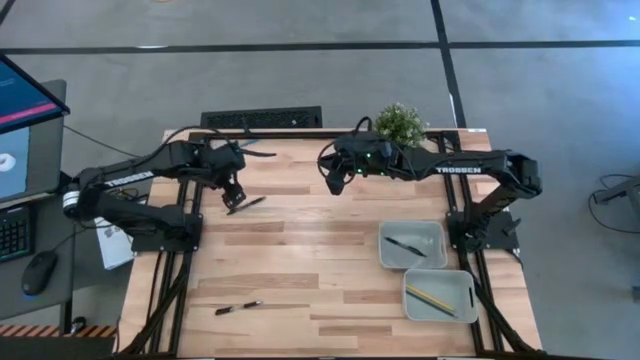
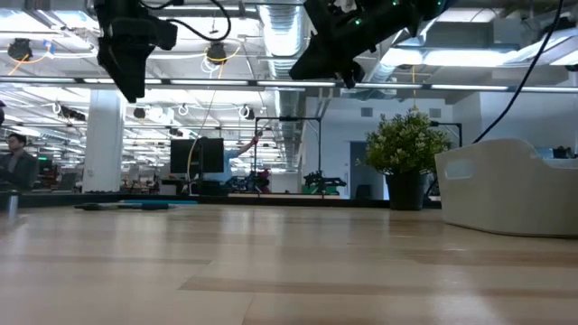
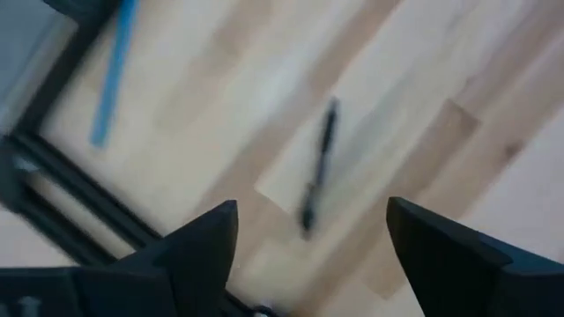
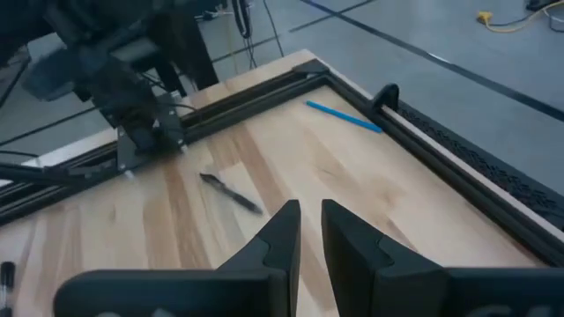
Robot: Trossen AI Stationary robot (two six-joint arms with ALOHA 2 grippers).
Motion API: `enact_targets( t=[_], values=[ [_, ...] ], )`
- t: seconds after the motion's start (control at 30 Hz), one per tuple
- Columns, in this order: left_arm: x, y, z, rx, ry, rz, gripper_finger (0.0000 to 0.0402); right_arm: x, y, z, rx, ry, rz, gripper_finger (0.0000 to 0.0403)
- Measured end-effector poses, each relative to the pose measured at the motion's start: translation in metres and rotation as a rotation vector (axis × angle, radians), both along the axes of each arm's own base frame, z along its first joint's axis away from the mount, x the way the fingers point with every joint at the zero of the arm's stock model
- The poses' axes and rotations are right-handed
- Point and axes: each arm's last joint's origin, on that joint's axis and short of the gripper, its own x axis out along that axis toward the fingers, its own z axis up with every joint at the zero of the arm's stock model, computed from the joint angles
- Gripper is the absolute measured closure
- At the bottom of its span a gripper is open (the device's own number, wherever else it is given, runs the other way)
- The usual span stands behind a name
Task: Sort pens & pencils
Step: Put the top black pen into the top gray bin
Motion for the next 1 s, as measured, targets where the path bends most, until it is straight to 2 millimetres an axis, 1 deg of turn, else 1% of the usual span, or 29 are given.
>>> enact_targets(
  t=[0.13, 0.23, 0.33, 0.47, 0.6, 0.7, 0.83, 0.9, 1.0],
  values=[
    [0.010, 0.002, -0.009, -0.066, 0.046, -0.011, 0.0116, 0.000, 0.001, 0.000, -0.021, 0.003, 0.011, 0.0331],
    [0.019, 0.005, -0.018, -0.084, 0.099, -0.015, 0.0117, 0.001, 0.002, 0.000, -0.023, 0.002, 0.015, 0.0331],
    [0.028, 0.008, -0.028, -0.086, 0.162, -0.029, 0.0117, 0.001, 0.002, 0.000, -0.023, 0.003, 0.017, 0.0331],
    [0.040, 0.013, -0.042, -0.069, 0.253, -0.088, 0.0117, 0.001, 0.003, 0.000, -0.023, 0.003, 0.022, 0.0331],
    [0.048, 0.021, -0.058, -0.081, 0.280, -0.097, 0.0118, 0.002, 0.007, 0.000, -0.022, 0.003, 0.033, 0.0331],
    [0.045, 0.027, -0.077, -0.142, 0.255, -0.095, 0.0118, 0.003, 0.010, 0.000, -0.012, 0.000, 0.036, 0.0331],
    [0.029, 0.031, -0.101, -0.192, 0.261, -0.047, 0.0118, 0.004, 0.014, 0.000, -0.008, -0.001, 0.046, 0.0331],
    [0.024, 0.032, -0.111, -0.215, 0.254, -0.027, 0.0118, 0.004, 0.015, 0.000, -0.008, -0.001, 0.049, 0.0331],
    [0.020, 0.030, -0.124, -0.262, 0.222, -0.042, 0.0118, 0.004, 0.015, 0.000, -0.008, -0.001, 0.049, 0.0331]
  ],
)
